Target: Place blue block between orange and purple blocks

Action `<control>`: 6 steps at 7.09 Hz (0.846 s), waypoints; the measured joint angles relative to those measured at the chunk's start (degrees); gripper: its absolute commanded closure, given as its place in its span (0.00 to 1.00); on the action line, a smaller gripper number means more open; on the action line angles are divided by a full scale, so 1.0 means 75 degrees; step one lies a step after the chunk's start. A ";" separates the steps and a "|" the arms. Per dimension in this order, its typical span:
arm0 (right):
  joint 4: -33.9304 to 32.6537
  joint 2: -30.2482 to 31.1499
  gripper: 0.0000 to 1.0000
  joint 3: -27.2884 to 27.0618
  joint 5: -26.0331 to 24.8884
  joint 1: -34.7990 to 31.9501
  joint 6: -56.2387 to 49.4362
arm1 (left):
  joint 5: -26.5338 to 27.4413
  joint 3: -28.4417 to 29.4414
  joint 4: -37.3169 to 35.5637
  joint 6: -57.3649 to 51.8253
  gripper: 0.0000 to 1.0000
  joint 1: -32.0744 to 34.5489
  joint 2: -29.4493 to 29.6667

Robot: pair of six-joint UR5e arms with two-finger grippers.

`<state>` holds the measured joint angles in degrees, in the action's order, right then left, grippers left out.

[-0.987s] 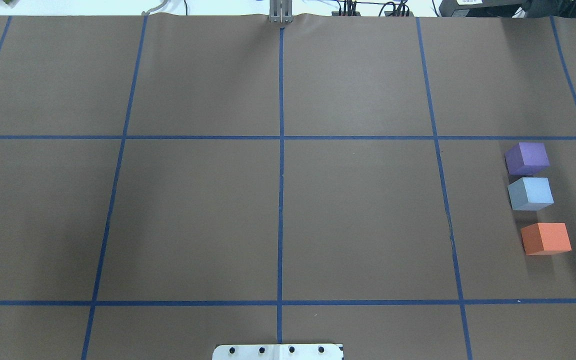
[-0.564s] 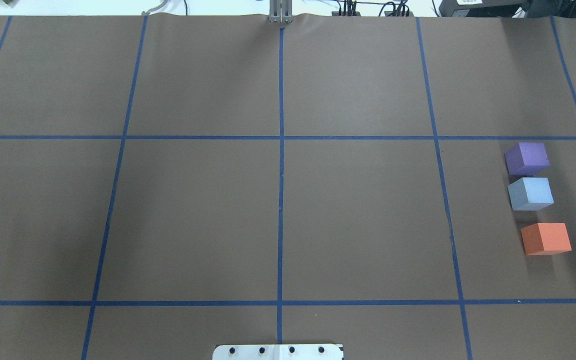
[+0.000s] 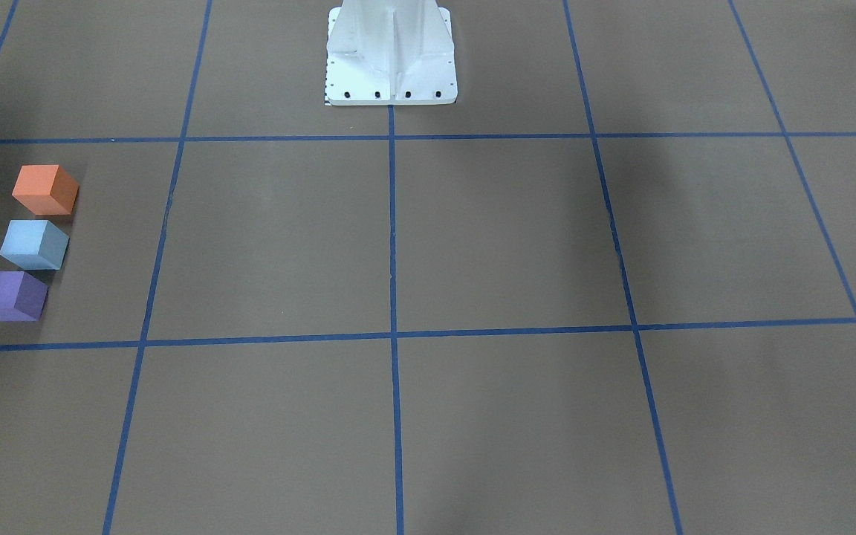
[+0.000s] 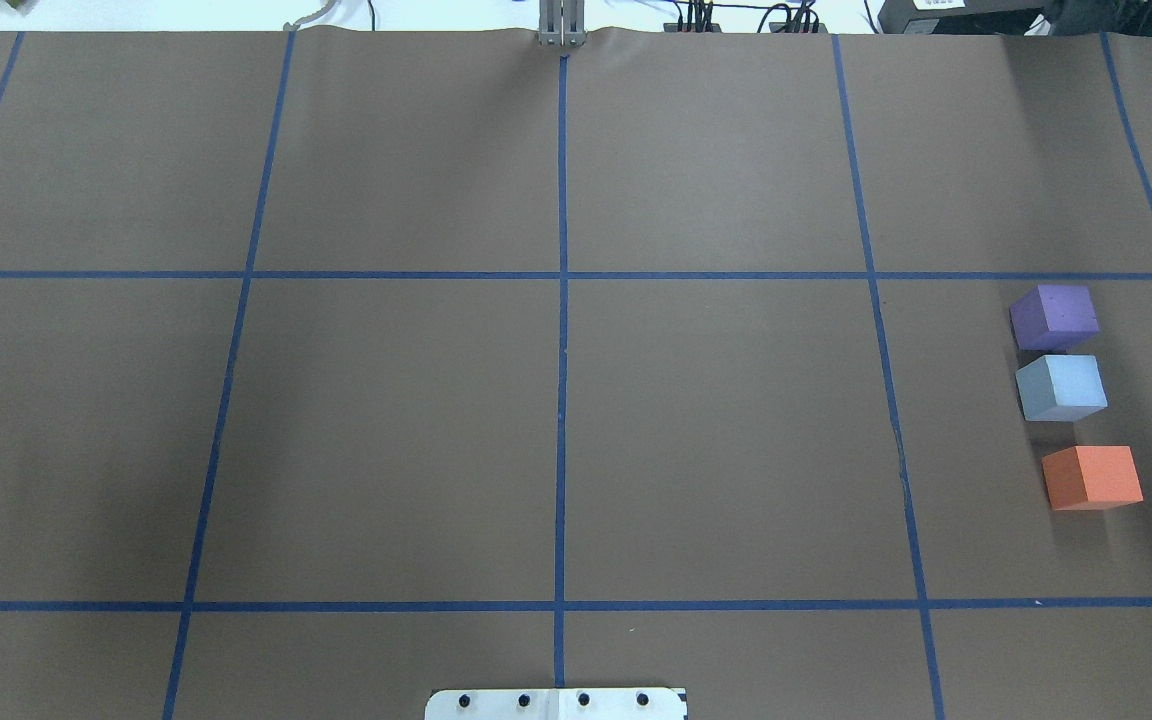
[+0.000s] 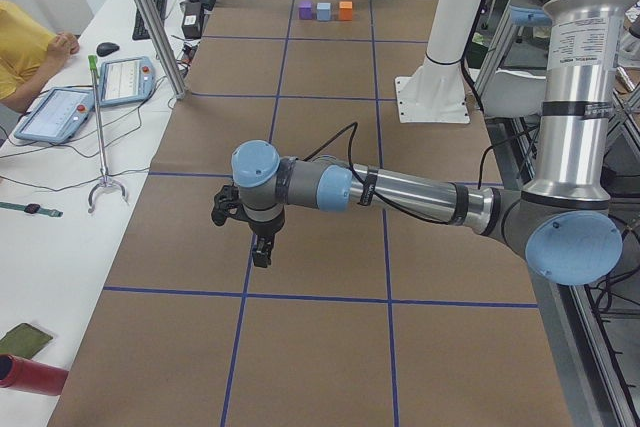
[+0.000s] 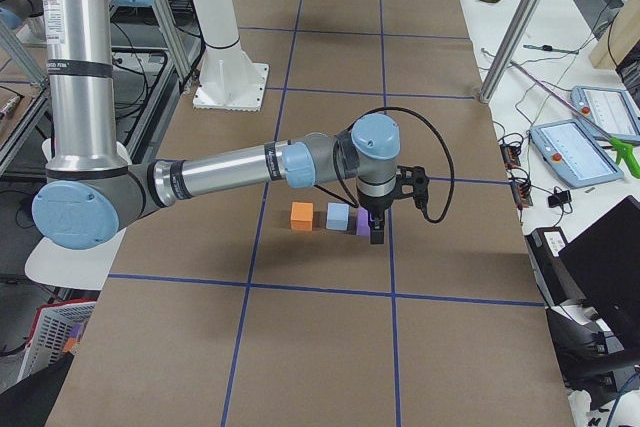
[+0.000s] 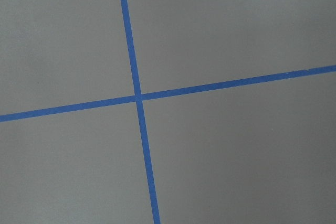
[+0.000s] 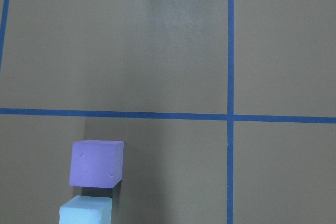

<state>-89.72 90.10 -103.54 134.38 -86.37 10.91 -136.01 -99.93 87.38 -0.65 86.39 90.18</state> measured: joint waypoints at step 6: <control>0.0017 0.0025 0.00 0.0017 0.0072 0.0128 0.0005 | -0.0014 -0.0073 0.0017 -0.0004 0.00 0.0053 -0.0205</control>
<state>-89.59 90.29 -103.42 134.92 -85.41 10.95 -136.11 -100.48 87.51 -0.68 86.79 88.64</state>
